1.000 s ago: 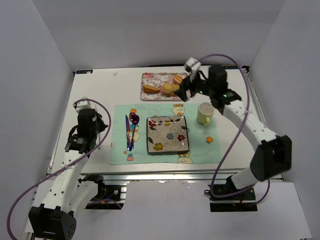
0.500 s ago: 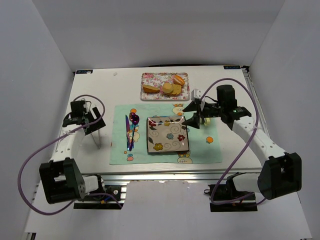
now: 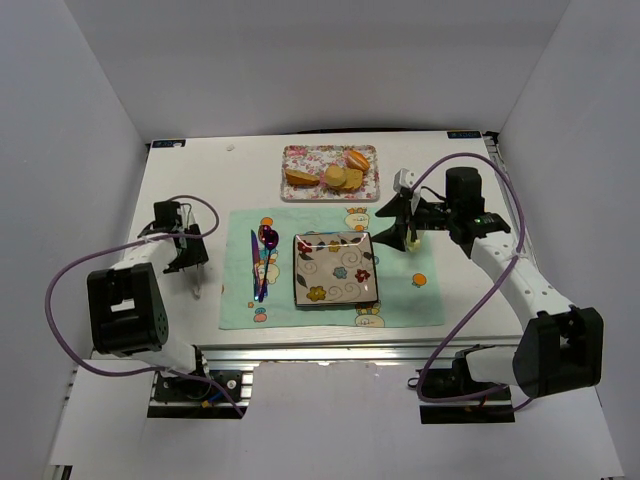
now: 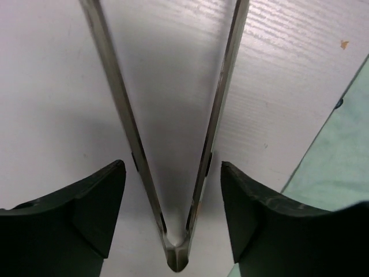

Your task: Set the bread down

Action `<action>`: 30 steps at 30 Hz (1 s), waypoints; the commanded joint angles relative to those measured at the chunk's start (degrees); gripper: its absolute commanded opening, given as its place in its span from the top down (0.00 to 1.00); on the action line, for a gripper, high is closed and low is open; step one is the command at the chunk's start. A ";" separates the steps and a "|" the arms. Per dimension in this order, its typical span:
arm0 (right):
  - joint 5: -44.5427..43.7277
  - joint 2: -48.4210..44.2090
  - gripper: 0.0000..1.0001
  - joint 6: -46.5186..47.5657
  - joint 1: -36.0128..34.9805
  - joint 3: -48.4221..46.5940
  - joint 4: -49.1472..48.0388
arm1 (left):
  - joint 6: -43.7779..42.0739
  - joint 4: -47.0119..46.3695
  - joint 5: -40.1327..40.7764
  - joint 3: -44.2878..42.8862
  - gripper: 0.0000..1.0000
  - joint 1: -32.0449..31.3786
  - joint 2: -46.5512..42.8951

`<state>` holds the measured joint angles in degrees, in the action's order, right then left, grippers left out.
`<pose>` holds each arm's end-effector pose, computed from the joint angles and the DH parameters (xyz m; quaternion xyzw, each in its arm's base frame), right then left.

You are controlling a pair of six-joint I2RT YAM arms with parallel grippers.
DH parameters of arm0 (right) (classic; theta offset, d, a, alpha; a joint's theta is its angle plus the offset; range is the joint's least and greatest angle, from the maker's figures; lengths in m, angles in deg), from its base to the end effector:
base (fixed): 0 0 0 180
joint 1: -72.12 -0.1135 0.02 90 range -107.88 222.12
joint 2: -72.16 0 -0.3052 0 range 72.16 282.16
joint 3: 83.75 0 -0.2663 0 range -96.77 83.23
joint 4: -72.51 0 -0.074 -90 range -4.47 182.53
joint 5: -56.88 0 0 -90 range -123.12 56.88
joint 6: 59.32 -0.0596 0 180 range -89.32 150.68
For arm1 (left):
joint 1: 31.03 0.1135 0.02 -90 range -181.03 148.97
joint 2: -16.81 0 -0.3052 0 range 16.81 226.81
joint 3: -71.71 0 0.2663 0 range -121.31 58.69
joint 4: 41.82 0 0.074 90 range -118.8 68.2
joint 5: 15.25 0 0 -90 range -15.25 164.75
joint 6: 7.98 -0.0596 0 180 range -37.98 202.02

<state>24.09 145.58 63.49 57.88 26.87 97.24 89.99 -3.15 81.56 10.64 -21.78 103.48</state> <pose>0.2704 0.1203 0.3361 -0.5251 0.5954 0.3345 0.5077 0.2952 0.0552 0.1831 -0.1588 0.9602 0.0604 0.2216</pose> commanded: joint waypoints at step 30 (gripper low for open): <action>3.43 -1.09 0.30 -8.64 8.96 -2.79 -8.36 | 13.74 -9.31 -18.67 -18.72 0.83 -24.01 -2.75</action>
<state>25.33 145.65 57.16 65.75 26.33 91.95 100.81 -12.90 65.25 -3.26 -43.33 98.13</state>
